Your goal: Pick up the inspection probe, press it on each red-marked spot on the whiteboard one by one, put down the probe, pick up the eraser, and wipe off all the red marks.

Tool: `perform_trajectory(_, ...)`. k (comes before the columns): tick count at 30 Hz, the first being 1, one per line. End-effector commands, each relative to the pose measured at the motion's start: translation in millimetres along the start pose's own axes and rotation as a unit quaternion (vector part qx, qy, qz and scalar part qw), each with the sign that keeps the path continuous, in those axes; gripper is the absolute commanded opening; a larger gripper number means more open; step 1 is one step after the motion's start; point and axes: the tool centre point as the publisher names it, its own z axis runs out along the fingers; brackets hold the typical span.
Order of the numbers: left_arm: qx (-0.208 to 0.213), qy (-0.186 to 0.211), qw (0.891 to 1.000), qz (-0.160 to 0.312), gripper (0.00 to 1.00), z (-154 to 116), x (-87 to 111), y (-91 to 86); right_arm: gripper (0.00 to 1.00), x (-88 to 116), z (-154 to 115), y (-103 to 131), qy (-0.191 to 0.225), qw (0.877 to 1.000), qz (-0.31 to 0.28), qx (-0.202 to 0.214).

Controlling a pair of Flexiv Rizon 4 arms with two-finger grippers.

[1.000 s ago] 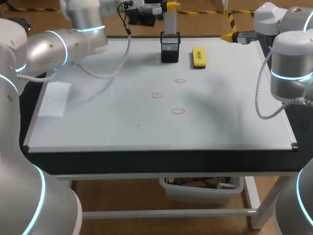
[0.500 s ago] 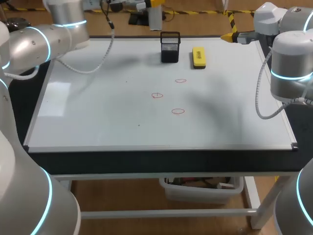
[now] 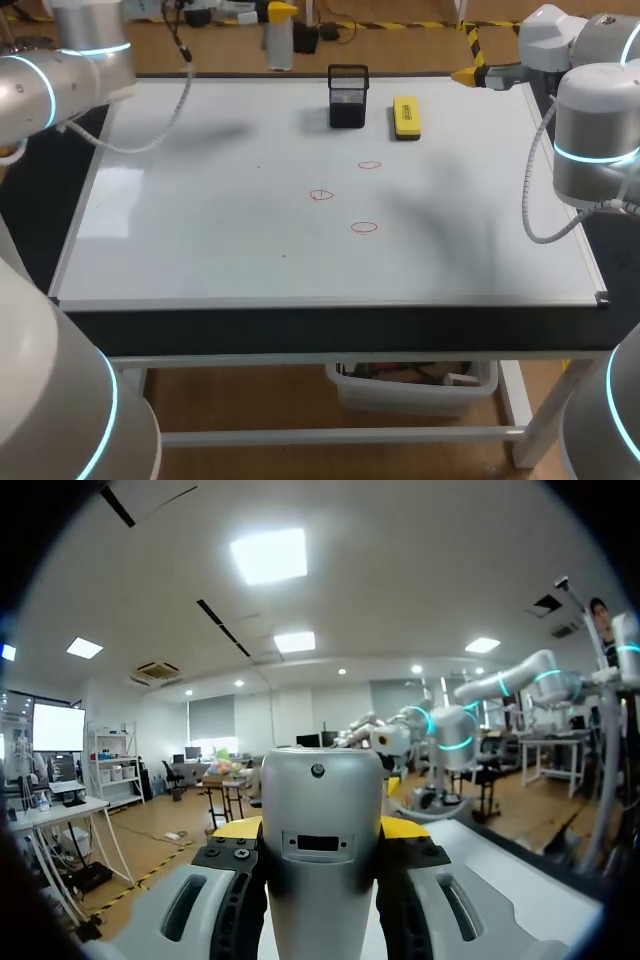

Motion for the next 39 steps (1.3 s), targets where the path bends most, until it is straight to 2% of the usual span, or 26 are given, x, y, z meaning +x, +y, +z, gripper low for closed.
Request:
perform_trajectory(1, -0.009, -0.161, 0.987, 0.002, 0.00, -20, 18.8, -5.5, 1.00, 0, 0, 0, 0.000, 1.000, 0.000, 0.001)
perform_trajectory(8, -0.010, -0.190, 0.982, -0.002, 0.00, -50, 29.7, -2.2, 1.00, 0, 0, 0, 0.000, 1.000, 0.000, 0.001)
perform_trajectory(23, -0.007, -0.217, 0.976, -0.003, 0.00, -89, 47.3, 14.6, 1.00, 0, 0, 0, 0.000, 1.000, 0.000, 0.001)
perform_trajectory(39, -0.014, -0.252, 0.967, -0.008, 0.00, -134, 54.8, 24.4, 1.00, 0, 0, 0, 0.000, 1.000, 0.000, 0.001)
